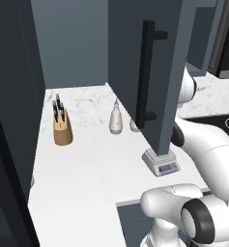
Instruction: Pick the canned food and place it on the digital scale for weighing, and close the cabinet.
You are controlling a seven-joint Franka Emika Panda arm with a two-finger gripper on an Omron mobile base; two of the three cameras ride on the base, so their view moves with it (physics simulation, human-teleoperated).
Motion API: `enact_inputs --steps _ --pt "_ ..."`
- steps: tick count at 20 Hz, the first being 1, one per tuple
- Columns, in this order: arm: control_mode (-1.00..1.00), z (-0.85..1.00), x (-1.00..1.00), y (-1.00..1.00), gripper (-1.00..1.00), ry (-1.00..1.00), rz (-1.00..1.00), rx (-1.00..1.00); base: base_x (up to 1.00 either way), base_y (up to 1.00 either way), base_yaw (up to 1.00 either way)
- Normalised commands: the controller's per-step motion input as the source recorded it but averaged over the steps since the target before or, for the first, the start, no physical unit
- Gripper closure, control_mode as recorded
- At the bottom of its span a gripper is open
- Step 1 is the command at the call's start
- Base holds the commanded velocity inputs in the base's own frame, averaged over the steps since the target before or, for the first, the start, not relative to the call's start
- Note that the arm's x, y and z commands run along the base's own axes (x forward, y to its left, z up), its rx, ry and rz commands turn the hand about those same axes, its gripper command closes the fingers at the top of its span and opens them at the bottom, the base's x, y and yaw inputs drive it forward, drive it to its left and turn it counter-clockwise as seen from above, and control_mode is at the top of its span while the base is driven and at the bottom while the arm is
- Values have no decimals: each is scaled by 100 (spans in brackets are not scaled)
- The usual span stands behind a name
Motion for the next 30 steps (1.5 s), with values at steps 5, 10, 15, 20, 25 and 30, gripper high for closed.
enact_inputs --steps 5,10,15,20,25,30 --pt "-100 0 -21 0 -100 -1 0 0 0 0 0" --pt "-100 11 -18 0 -100 -8 0 1 0 0 0" --pt "-100 56 -7 -12 -100 -6 1 3 0 0 0" --pt "-100 59 -5 -20 -100 -12 7 3 0 0 0" --pt "-100 49 0 -2 -100 -32 14 3 0 0 0" --pt "-100 43 0 0 -100 -41 17 6 0 0 0"
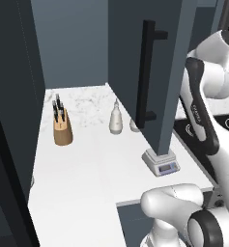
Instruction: Pick the canned food and place it on the digital scale for weighing, and close the cabinet.
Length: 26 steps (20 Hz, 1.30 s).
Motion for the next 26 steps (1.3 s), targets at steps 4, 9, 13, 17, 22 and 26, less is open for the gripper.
enact_inputs --steps 4,9,13,17,22,26 --pt "-100 36 0 0 -100 -18 13 7 0 0 0" --pt "-100 21 20 1 -100 0 5 3 0 0 0" --pt "-100 22 40 0 -100 0 1 1 0 0 0" --pt "-100 13 39 0 -100 -5 0 0 0 0 0" --pt "-100 3 48 2 -100 -6 0 0 0 0 0" --pt "-100 1 51 1 -100 -3 0 0 0 0 0"
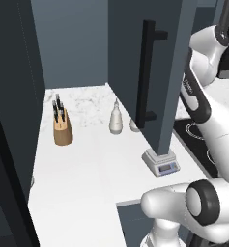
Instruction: Pick the canned food and place it on the digital scale for weighing, and close the cabinet.
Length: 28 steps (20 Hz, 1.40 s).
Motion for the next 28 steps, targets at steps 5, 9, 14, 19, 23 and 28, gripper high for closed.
enact_inputs --steps 5,9,14,19,23,28 --pt "-100 3 44 5 -100 0 0 0 0 0 0" --pt "-100 16 11 15 -100 3 0 0 0 0 0" --pt "-100 16 17 12 -100 7 0 0 0 0 0" --pt "-100 1 30 15 -100 1 0 0 0 0 0" --pt "-100 0 30 12 -100 1 0 0 0 0 0" --pt "-100 0 29 12 -100 0 0 0 0 0 0"
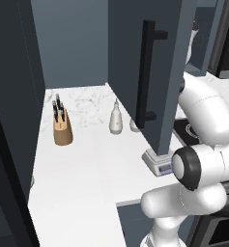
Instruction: Pick the canned food and place it on the digital scale for weighing, and close the cabinet.
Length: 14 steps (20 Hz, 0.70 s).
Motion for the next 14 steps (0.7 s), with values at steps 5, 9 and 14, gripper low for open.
enact_inputs --steps 5,9,14 --pt "-100 0 32 0 -100 0 0 0 0 0 0" --pt "-100 0 34 0 -100 0 0 0 0 0 0" --pt "-100 -2 32 0 -100 0 0 0 0 0 0"
